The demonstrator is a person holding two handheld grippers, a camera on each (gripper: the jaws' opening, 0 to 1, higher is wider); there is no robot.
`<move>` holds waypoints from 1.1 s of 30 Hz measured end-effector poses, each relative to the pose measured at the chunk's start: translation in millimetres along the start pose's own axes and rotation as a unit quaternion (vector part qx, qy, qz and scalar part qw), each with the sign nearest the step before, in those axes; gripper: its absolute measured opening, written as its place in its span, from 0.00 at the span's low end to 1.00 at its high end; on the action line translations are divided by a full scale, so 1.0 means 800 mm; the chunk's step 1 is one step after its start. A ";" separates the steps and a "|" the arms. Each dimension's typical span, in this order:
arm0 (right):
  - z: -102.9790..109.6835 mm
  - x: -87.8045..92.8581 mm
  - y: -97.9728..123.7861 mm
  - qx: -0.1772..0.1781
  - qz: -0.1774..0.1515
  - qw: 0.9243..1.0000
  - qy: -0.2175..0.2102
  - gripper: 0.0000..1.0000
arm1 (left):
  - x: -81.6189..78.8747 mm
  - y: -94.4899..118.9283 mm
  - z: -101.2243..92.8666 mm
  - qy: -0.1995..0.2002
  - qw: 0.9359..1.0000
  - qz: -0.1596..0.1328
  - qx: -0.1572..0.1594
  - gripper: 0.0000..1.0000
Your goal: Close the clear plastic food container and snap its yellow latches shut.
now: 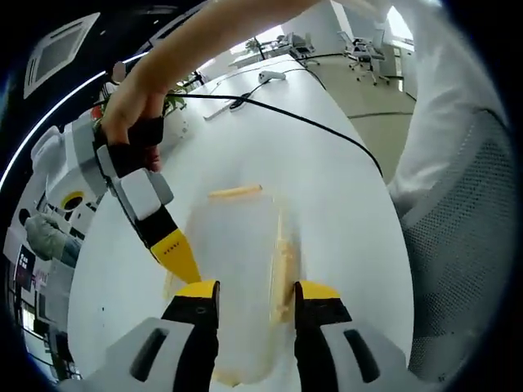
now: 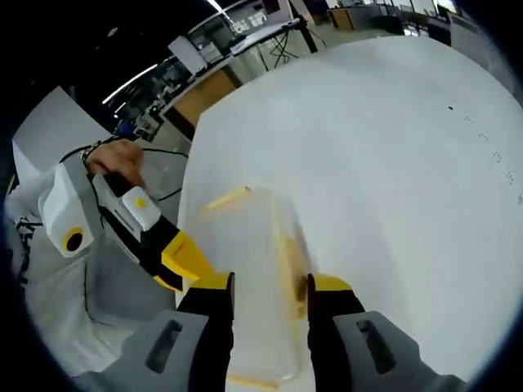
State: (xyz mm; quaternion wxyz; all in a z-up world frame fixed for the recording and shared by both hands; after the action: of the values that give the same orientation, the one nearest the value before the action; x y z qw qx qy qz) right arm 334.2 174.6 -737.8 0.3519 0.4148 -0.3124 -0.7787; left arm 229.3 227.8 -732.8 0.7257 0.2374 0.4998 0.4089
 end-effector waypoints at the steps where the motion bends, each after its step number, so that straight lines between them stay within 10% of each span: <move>1: 0.000 0.000 0.000 0.000 0.001 1.000 -0.001 0.31 | 0.000 0.000 0.000 -0.002 1.000 0.003 -0.002 0.30; 24: -0.003 -0.001 0.002 -0.004 0.021 1.000 -0.020 0.28 | 0.003 0.002 0.008 -0.001 0.999 0.028 -0.019 0.25; 33: -0.003 -0.010 0.000 -0.005 0.090 0.996 -0.024 0.27 | 0.003 -0.002 0.012 -0.012 0.999 0.023 -0.025 0.25</move>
State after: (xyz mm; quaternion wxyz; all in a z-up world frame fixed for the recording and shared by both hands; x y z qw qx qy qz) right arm 339.4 180.8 -735.0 0.4154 0.3645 -0.3529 -0.7551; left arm 238.8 229.8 -731.4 0.7277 0.2349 0.4754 0.4350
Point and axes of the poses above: the point that each gripper's makers call its tool centre point, and the gripper's own axes: y roughly backward along the fingers, z roughly to its left, x roughly out of its underside, the point moved 6 cm from there along y, roughly backward along the fingers, and after that the axes turned 2 degrees about z, right-handed, at the moved point
